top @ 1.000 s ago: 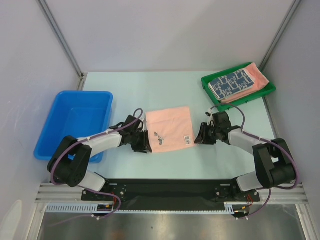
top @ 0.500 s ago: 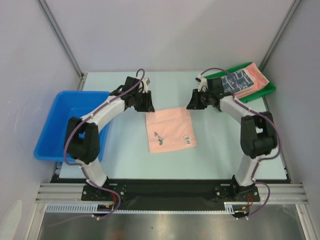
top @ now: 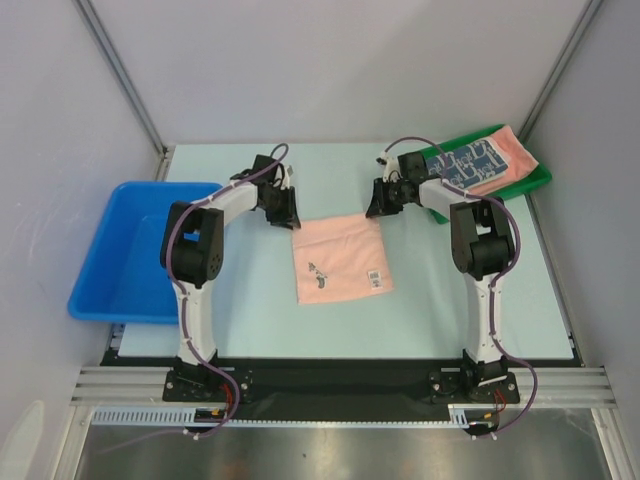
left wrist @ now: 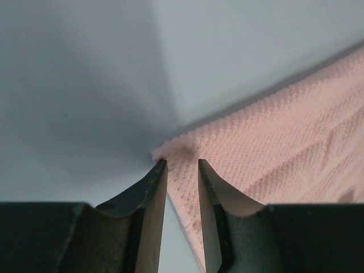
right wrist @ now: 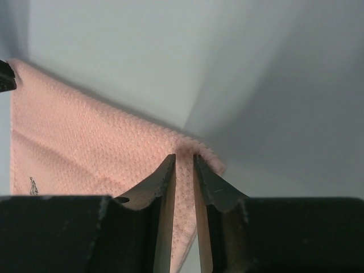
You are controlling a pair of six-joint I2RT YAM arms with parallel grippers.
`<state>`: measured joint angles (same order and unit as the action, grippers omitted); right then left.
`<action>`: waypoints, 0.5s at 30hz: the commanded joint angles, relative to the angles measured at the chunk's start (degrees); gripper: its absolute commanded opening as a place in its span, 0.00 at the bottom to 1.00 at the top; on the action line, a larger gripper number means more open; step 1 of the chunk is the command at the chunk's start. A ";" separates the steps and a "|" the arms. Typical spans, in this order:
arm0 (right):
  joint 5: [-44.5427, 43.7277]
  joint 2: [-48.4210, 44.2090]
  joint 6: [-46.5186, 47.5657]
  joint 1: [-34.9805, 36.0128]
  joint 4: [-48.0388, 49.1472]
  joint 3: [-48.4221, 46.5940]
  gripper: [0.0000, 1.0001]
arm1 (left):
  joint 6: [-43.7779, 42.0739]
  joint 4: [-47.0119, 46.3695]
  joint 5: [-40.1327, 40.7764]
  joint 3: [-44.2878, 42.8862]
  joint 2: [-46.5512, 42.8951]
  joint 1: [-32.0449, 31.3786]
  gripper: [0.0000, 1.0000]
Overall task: Fold and stack the towels
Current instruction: Fold the towel
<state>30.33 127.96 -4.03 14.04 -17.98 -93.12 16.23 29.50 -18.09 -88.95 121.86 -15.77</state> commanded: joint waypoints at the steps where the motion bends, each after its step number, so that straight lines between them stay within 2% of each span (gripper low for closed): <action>1: -3.25 1.41 3.15 -0.24 0.05 -2.94 0.24 | -2.43 2.84 1.21 -4.65 2.15 0.74 0.34; 5: -1.76 -1.04 7.53 -0.51 -1.70 -3.12 0.31 | -6.64 4.52 -0.19 -7.11 0.14 0.74 0.36; 8: 2.34 -2.45 10.00 -1.91 -4.25 -4.60 0.37 | -12.35 6.62 0.33 -9.48 -0.57 0.65 0.41; 10: 4.47 -1.58 12.81 -2.53 -5.92 -5.84 0.39 | -15.94 8.12 1.47 -10.72 -0.22 0.65 0.43; 15: 8.34 3.25 18.62 -3.76 -16.64 -14.78 0.44 | -21.50 11.54 -1.51 -14.49 3.28 1.00 0.46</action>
<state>34.87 129.19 8.91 11.22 -27.94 -101.93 1.17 38.33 -18.09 -99.77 123.87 -15.18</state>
